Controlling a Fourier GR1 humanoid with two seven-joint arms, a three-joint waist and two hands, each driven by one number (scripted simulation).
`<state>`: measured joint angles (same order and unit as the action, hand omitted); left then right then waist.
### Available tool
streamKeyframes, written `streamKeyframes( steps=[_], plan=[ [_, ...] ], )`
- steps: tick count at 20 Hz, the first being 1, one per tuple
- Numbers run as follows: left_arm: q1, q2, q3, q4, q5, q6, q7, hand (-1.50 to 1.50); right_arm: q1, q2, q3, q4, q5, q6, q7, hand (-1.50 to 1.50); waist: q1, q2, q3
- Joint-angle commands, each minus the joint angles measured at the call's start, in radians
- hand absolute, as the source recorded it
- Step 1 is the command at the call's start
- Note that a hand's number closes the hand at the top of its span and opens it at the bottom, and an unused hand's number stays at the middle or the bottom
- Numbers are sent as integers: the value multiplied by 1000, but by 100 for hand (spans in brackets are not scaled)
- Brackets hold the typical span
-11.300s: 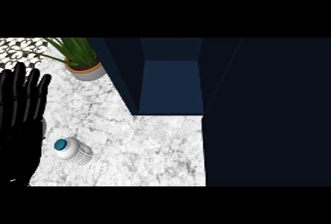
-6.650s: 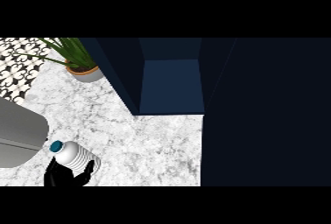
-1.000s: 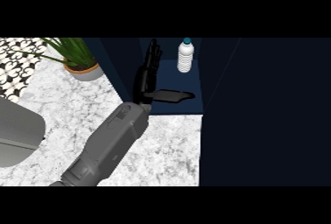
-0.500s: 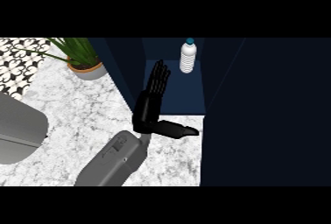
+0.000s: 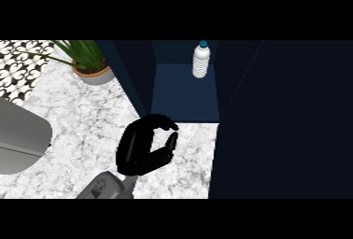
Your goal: Pick up the bottled water, place it into the cabinet and close the cabinet
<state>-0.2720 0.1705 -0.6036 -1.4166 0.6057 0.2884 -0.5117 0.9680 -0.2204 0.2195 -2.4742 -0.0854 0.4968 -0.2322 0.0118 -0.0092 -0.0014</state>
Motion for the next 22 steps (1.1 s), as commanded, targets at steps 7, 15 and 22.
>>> streamKeyframes(
  steps=[7, 15, 22],
  plan=[
    [271, 205, 70, -274, 41, -45, -9, -150, 43, -130, 87, -224, 146, 118, 5, 150, -5, -5, -1],
    [431, 301, 190, -405, 169, -116, -4, -150, 32, -199, 318, -207, 251, 181, 45, 150, -11, -12, -4],
    [507, 366, 272, -438, 240, -186, -9, -150, -99, -228, 417, -228, 284, 164, 138, 150, 20, -14, -12]
  ],
)
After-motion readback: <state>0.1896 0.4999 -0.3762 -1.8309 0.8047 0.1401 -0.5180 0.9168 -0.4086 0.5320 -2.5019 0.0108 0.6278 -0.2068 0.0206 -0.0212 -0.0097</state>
